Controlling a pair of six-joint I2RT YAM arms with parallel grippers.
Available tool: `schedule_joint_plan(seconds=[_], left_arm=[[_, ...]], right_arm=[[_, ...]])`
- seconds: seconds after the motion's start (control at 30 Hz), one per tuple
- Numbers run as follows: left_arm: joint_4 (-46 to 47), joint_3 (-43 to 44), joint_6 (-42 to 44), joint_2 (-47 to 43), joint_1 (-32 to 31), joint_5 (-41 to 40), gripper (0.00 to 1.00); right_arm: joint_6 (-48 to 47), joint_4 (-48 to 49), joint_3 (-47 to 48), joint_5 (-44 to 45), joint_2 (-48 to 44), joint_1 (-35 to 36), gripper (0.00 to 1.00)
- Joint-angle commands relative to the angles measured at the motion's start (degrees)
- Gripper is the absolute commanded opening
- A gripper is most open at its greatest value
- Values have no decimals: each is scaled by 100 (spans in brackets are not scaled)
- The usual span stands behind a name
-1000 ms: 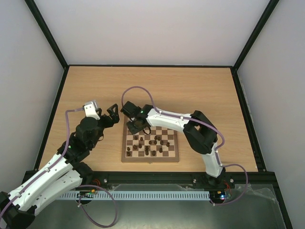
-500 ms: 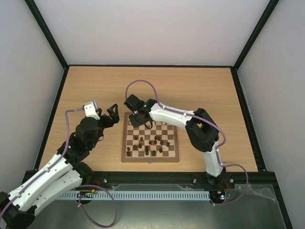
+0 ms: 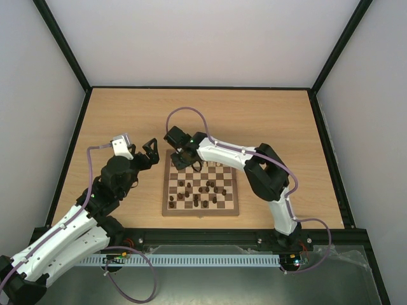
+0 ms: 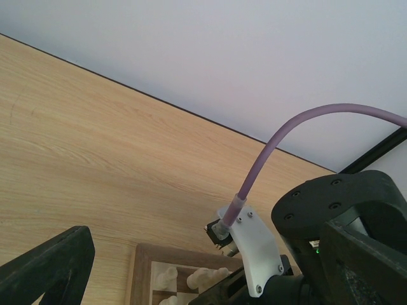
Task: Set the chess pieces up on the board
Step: Place the chess piece on the chessboard.
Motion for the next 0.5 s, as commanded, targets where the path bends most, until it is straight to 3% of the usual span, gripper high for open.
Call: schedule_joint_plan(seconds=[0.0,0.47], left_arm=[[67,-29,-39,-53,15,-112,100],[69,-26,-39,-61,12,-103,99]], right_arm=[[12,-183,197,-37,197,-10,14],[38,-168,131,-130,73,-33,24]])
